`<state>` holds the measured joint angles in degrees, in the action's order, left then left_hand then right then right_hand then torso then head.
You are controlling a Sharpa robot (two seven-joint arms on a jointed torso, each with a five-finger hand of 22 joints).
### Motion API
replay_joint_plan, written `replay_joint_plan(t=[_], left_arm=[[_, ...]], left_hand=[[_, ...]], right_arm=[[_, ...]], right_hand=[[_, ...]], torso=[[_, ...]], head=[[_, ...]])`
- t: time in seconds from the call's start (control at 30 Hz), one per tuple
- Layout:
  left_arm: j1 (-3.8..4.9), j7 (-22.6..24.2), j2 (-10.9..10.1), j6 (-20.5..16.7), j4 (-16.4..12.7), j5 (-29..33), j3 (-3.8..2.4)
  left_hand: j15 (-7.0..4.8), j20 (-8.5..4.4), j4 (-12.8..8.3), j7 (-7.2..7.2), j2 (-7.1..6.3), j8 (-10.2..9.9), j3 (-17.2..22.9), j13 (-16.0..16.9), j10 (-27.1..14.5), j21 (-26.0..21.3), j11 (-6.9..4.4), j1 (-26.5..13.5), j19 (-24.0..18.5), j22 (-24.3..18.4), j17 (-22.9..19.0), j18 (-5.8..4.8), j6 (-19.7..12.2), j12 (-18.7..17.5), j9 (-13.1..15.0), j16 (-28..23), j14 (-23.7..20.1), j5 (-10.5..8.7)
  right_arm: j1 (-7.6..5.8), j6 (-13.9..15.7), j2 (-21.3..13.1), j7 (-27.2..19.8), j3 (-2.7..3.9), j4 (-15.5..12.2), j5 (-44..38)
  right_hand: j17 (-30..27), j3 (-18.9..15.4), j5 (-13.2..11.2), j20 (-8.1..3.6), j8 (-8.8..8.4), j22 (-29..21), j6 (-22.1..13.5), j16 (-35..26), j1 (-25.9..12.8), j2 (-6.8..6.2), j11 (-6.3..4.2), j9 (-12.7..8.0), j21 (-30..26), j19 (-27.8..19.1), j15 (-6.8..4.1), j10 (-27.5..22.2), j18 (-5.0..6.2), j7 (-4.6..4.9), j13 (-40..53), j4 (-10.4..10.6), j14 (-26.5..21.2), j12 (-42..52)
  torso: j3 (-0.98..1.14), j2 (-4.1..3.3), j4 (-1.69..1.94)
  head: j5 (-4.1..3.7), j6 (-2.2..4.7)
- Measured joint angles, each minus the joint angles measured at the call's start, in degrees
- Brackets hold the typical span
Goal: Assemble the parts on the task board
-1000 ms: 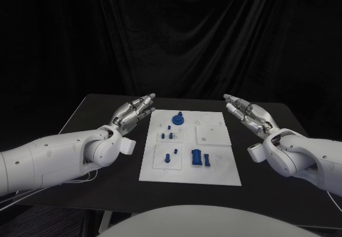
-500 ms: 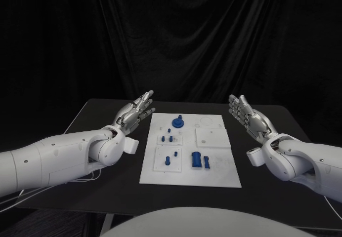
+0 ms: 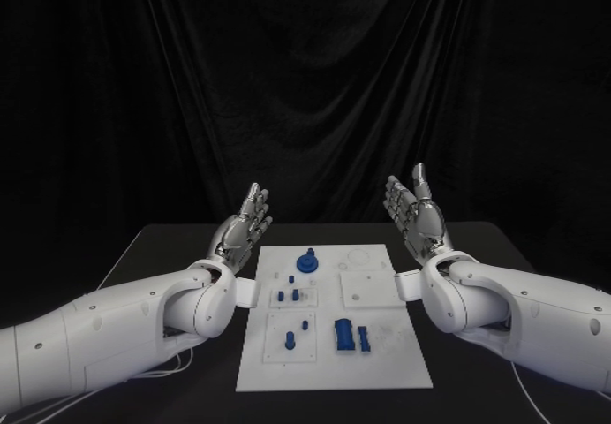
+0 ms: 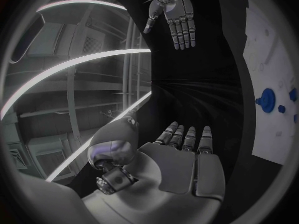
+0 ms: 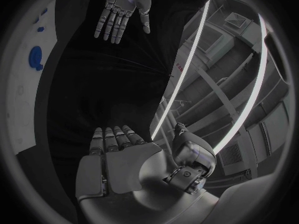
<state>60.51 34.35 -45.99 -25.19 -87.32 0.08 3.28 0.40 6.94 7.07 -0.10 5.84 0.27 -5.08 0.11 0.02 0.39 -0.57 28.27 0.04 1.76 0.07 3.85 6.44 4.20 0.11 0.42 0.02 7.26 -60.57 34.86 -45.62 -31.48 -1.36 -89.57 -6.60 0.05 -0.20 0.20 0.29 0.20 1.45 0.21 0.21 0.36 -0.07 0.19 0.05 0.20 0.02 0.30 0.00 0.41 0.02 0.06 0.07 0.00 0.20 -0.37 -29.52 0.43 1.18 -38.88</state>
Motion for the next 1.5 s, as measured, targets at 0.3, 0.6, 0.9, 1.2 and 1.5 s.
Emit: replay_joint_plan(t=[0.3,0.6,0.9,1.2,1.5], left_arm=[[-0.25,-3.1,1.1,-12.4,-2.3,0.0,-2.99],[-0.29,-4.5,1.2,-16.8,-2.5,0.0,-3.19],[-0.3,-4.9,1.2,-17.9,-2.5,0.0,-3.19],[-0.3,-5.1,1.2,-18.3,-2.5,0.0,-3.19],[-0.3,-5.1,1.2,-18.4,-2.5,0.0,-3.19]], left_hand=[[0.0,-3.22,-3.7,0.09,-4.16,0.0,4.0,-0.1,0.0,0.0,0.0,-9.0,0.0,-1.4,0.0,-2.2,-4.0,-3.2,-0.1,-0.2,0.0,-3.43],[0.0,-5.84,-6.1,0.1,-5.43,0.0,4.9,-0.1,0.0,0.0,0.0,-15.0,-0.1,-1.6,0.0,-3.1,-5.6,-3.7,-0.1,-0.2,0.0,-6.18],[0.01,-6.25,-6.6,0.1,-5.77,0.0,5.0,0.0,0.0,0.0,-0.01,-19.0,-0.1,-1.7,0.0,-3.09,-6.0,-4.0,0.0,-0.2,0.0,-6.89],[0.01,-6.66,-6.8,0.1,-5.85,0.0,5.2,0.0,-0.2,0.0,0.19,-27.9,-0.1,-1.7,0.0,-3.08,-6.0,-4.0,0.0,-0.2,0.0,-6.89],[0.01,-6.66,-6.8,0.1,-5.85,0.0,5.2,0.0,-0.2,0.0,0.19,-27.9,-0.1,-1.7,0.0,-3.07,-6.0,-4.0,0.0,-0.2,0.0,-6.89]], right_arm=[[0.28,6.2,1.0,0.8,1.31,-0.2,4.8],[0.3,7.8,0.9,1.1,1.29,-0.2,6.1],[0.3,8.3,0.9,1.1,1.3,-0.2,6.5],[0.3,8.5,1.0,1.2,1.3,-0.2,6.7],[0.3,8.6,1.0,1.2,1.3,-0.2,6.8]], right_hand=[[0.0,0.0,0.0,0.01,0.0,0.0,0.0,0.0,0.0,0.0,0.0,0.0,0.0,0.0,0.0,0.0,0.01,0.0,0.0,0.0,0.0,0.0],[0.0,0.0,0.0,0.01,0.0,0.0,0.0,0.0,0.0,0.0,0.0,0.0,0.0,0.0,0.0,0.0,0.02,0.0,0.0,0.0,0.0,0.0],[0.0,0.0,0.0,0.01,0.0,0.0,0.0,0.0,0.0,0.0,0.0,0.0,0.0,0.0,0.0,0.0,0.02,0.0,0.0,0.0,0.0,0.0],[0.0,0.0,0.0,0.01,0.0,0.0,0.0,0.0,0.0,0.0,0.01,0.0,0.0,0.0,0.0,0.0,0.02,0.0,0.0,0.0,0.0,0.1],[0.0,0.0,0.0,0.01,0.01,0.0,0.0,0.0,0.0,0.0,0.01,0.0,0.0,0.0,0.0,0.0,0.03,0.0,0.0,0.0,0.0,0.1]], torso=[[0.3,-1.32,-0.35],[0.36,-1.61,-0.42],[0.37,-1.66,-0.43],[0.37,-1.66,-0.43],[0.37,-1.66,-0.43]], head=[[-1.09,4.14],[-1.19,4.5],[-1.19,4.51],[-1.19,4.51],[-1.19,4.51]])
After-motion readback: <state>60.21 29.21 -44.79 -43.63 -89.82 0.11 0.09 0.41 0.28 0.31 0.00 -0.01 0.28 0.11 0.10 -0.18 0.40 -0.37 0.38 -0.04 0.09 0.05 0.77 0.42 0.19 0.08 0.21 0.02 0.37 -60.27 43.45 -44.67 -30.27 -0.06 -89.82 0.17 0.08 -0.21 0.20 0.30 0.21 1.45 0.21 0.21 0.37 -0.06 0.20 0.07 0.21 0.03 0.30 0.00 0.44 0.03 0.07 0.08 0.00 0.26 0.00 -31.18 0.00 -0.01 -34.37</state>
